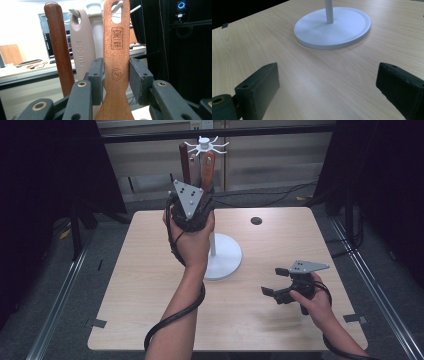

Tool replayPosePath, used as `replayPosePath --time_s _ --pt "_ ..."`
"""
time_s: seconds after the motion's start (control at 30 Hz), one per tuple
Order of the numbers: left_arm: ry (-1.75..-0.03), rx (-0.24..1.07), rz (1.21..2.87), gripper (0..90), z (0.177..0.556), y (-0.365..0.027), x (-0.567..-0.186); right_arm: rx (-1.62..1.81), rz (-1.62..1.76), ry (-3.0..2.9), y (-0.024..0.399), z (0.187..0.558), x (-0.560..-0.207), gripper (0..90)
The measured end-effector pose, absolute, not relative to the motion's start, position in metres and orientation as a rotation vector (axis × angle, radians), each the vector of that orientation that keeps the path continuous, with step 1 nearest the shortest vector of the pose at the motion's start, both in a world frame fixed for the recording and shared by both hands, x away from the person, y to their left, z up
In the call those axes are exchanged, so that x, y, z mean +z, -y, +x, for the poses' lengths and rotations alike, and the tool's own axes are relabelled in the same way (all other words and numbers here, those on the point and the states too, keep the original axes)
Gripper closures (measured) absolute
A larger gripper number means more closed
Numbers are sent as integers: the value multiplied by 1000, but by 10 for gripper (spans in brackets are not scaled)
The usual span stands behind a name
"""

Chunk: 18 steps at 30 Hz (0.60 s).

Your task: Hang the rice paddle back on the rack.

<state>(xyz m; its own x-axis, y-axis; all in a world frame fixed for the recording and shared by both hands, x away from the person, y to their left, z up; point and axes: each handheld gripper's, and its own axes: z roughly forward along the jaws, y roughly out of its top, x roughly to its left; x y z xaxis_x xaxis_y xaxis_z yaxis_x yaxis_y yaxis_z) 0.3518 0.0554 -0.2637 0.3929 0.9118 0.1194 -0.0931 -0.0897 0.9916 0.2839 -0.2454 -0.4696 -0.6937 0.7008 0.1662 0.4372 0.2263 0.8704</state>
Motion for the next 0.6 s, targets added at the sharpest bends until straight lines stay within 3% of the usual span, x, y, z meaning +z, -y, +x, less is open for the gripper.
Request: replayPosePath --time_s 0.6 --pt "-777 985 1357 619 348 -57 -269 1451 1061 -2248 245 284 -470 48"
